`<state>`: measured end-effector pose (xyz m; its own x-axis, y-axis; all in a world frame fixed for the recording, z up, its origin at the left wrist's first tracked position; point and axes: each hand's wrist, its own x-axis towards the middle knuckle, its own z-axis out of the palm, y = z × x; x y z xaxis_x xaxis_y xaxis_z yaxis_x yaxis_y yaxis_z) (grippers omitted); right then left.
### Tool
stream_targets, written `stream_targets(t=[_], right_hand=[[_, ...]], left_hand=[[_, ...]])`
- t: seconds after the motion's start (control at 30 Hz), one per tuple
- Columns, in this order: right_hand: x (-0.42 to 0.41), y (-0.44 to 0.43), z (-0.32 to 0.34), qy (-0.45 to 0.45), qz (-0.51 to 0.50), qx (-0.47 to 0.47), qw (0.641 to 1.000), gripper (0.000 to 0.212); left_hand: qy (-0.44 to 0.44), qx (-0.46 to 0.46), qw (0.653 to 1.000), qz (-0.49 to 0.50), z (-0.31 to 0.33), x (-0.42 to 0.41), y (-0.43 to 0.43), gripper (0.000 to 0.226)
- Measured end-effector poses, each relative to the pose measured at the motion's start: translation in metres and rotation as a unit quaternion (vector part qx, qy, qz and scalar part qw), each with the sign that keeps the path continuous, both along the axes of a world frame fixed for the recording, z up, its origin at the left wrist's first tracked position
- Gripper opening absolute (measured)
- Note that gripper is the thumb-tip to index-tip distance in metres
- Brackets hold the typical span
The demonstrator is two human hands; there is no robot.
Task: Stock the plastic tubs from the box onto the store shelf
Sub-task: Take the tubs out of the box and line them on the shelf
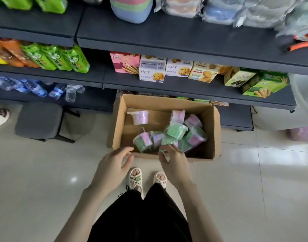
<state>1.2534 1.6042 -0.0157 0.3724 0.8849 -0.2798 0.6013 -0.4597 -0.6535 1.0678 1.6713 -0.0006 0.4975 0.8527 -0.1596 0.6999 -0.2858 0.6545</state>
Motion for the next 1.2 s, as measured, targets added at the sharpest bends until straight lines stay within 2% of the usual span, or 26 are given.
stream_targets(t=[0.23, 0.5, 0.67, 0.73, 0.87, 1.0, 1.07, 1.1, 1.2], right_hand=[[0.011, 0.049, -0.062, 0.037, -0.025, -0.082, 0.996, 0.019], [0.037, 0.094, -0.183, 0.061, -0.024, -0.174, 0.983, 0.014], [0.048, 0.113, -0.259, 0.068, -0.013, -0.209, 0.976, 0.029], [0.048, 0.118, -0.283, 0.08, -0.022, -0.216, 0.973, 0.033], [0.04, 0.124, -0.319, 0.094, -0.053, -0.209, 0.972, 0.035], [0.028, 0.128, -0.34, 0.081, -0.075, -0.186, 0.976, 0.04], [0.028, 0.132, -0.348, 0.072, -0.079, -0.187, 0.977, 0.037], [0.029, 0.135, -0.353, 0.07, -0.084, -0.191, 0.976, 0.035], [0.035, 0.145, -0.363, 0.075, -0.1, -0.219, 0.968, 0.03]], left_hand=[[0.012, -0.098, 0.995, 0.025, -0.071, 0.012, 0.045, 0.023], [0.032, -0.241, 0.965, 0.094, -0.201, 0.042, 0.08, 0.028], [0.057, -0.293, 0.944, 0.141, -0.293, 0.056, 0.094, 0.026], [0.068, -0.322, 0.927, 0.18, -0.324, 0.06, 0.1, 0.038], [0.098, -0.382, 0.893, 0.215, -0.368, 0.067, 0.112, 0.082], [0.025, -0.484, 0.829, 0.28, -0.391, 0.077, 0.108, 0.098], [0.002, -0.488, 0.813, 0.317, -0.397, 0.075, 0.108, 0.093], [-0.006, -0.476, 0.816, 0.329, -0.397, 0.071, 0.108, 0.082], [0.01, -0.355, 0.869, 0.345, -0.394, 0.06, 0.11, 0.057]])
